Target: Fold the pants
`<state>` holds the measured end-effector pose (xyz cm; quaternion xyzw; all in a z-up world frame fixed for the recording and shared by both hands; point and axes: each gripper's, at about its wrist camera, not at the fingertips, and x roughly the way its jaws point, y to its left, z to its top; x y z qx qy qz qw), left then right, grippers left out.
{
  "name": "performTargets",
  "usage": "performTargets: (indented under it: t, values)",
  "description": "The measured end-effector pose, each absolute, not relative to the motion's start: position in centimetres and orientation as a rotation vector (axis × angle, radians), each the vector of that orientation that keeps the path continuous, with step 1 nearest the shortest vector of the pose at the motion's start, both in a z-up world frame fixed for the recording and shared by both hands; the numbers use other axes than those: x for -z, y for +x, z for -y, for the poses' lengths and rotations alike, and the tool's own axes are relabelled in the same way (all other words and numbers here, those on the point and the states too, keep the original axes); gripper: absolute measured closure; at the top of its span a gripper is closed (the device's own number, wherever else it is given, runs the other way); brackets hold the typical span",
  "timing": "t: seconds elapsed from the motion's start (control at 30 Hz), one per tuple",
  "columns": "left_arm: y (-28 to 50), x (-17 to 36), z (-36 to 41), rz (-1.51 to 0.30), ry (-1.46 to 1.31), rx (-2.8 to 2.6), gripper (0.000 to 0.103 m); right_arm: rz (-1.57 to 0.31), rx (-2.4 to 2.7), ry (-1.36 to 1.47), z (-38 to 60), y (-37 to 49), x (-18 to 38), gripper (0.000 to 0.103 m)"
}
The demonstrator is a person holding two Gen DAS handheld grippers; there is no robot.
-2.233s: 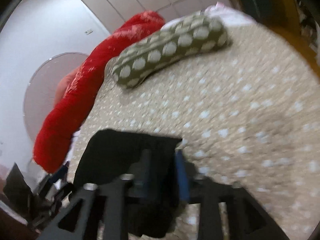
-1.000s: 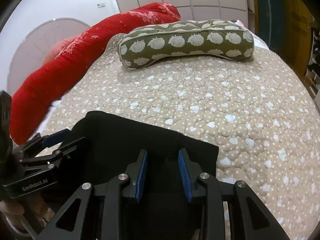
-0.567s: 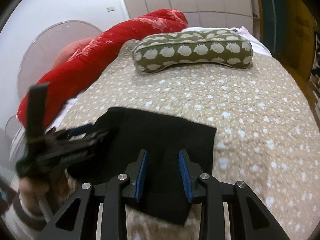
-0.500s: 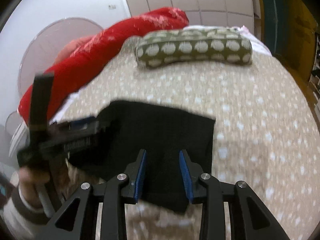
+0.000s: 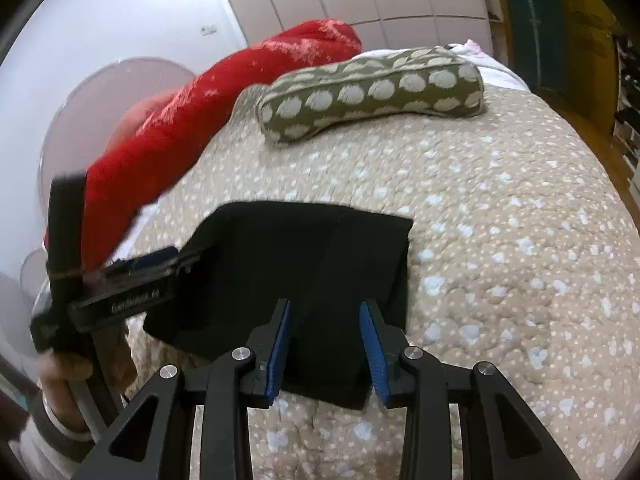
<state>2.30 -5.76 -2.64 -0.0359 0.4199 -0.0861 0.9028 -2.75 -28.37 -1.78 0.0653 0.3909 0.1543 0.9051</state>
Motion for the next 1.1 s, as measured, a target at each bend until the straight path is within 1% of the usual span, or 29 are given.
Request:
performTargets:
  t: [0.17,0.3,0.37,0.4,0.53,0.73,0.9,1.1]
  values:
    - [1.2,2.4,4.8,-0.867,-0.117,0.175,0.024,-0.801,-0.313,0.094,27.8,-2.9,1.5,0.069]
    - [0.7,2.6,4.4,-0.865,-0.145,0.189,0.024,-0.831,-0.297,0.104,27.9,-2.5,2.9,0.068]
    - [0.7,2.9,4.4,-0.876,-0.156,0.196,0.024,-0.878,-0.277,0.089,27.8,-1.9,4.3,0.054]
    - [0.9,3.3,4.5,-0.893,-0.158,0.202,0.023,-0.886,-0.271,0.087,27.8,-1.7,4.6,0.053]
    - [0.9,3.7,4.7,-0.9,-0.157,0.198,0.02,-0.885,-0.289,0.167,29.0,-1.8,4.1,0.052]
    - [0.9,3.3,4.6,-0.895,-0.152,0.204,0.02,-0.827,-0.299,0.219,30.3,-2.4,2.7,0.052]
    - [0.7,2.7,4.0,-0.873,-0.15,0.192,0.02,-0.857,-0.306,0.247,30.5,-1.4,3.6,0.052]
    - [1.0,3.0,2.8,-0.887,-0.201,0.201,0.02,-0.874,-0.324,0.292,30.9,-0.8,4.5,0.051]
